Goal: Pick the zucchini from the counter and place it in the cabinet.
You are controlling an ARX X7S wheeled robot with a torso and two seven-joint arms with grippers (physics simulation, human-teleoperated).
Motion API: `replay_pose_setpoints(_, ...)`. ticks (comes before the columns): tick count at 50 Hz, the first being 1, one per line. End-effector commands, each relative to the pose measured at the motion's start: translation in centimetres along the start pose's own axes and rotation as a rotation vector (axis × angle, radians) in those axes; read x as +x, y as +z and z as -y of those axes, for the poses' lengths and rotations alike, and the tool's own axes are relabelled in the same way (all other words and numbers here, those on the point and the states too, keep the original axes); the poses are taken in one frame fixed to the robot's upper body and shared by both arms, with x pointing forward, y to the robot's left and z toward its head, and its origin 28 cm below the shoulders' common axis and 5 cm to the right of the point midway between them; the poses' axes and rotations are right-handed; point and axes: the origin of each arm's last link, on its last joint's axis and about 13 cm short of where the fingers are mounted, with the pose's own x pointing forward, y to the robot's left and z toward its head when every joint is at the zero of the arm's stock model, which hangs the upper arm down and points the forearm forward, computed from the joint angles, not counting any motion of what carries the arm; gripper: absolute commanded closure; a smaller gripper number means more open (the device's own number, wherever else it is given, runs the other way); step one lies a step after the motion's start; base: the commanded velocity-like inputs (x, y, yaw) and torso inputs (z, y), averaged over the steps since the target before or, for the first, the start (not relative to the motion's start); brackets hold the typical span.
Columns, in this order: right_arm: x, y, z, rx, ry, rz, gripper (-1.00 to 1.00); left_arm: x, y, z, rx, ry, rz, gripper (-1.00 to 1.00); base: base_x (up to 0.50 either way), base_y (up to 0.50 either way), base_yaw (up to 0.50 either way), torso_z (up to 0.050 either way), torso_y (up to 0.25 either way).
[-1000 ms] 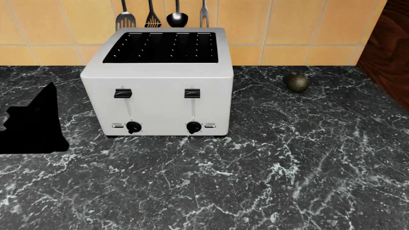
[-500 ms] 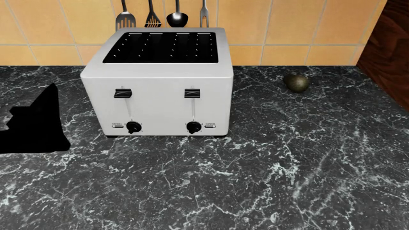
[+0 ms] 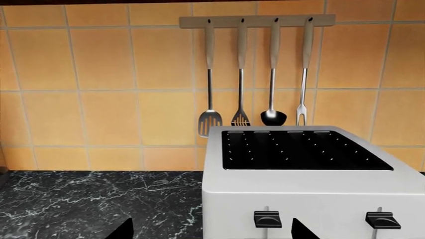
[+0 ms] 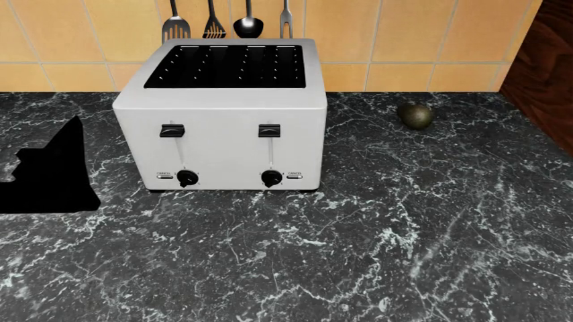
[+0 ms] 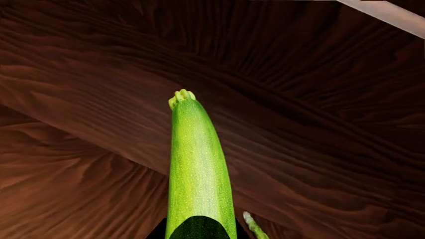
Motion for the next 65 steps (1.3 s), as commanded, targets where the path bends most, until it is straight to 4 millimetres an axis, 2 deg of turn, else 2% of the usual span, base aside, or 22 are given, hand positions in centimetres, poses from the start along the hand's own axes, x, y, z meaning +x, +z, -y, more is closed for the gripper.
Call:
replay_pose_setpoints(1,2.3,-2.1,-1.4,-0.019,0.067,-0.096,1.00,-0.2,0.0,-0.1,0.001,0.004,0.000,-1.00,0.00,0.00,0.00,0.000,0.000)
replay_pose_setpoints(9,3.3,-3.6,-2.1,0.030,0.086,-0.113,1.00,-0.1,0.0,-0.1,0.002,0.003,-0.001,-1.00,0.00,0.00,0.00,0.000,0.000)
replay_pose_setpoints(26,4.1,-5.2,-3.3,0.076,0.146,-0.133,1.00,0.0,-0.1,0.0,0.001,0.006,-0.005,-1.00,0.00,0.00,0.00,0.000,0.000)
replay_pose_setpoints(35,5.1,-7.3,-4.5,0.098,0.189,-0.160,1.00,0.0,-0.2,0.0,0.000,0.012,-0.012,-1.00,0.00,0.00,0.00,0.000,0.000)
replay_pose_setpoints(41,5.2,-7.9,-4.7,0.108,0.195,-0.177,1.00,0.1,-0.3,-0.1,0.000,0.014,-0.015,-1.00,0.00,0.00,0.00,0.000,0.000)
replay_pose_setpoints(42,5.2,-7.9,-4.8,0.109,0.195,-0.180,-1.00,0.1,-0.3,-0.1,-0.001,0.015,-0.016,-1.00,0.00,0.00,0.00,0.000,0.000)
replay_pose_setpoints(53,5.2,-7.6,-4.8,0.108,0.195,-0.173,-1.00,0.1,-0.3,-0.1,-0.004,0.018,-0.014,-1.00,0.01,0.00,0.00,0.000,0.000)
replay_pose_setpoints(65,3.5,-3.0,-3.6,0.123,0.197,-0.039,-1.00,0.4,-0.1,-0.1,-0.006,0.021,-0.009,-1.00,0.00,0.00,0.00,0.000,0.000)
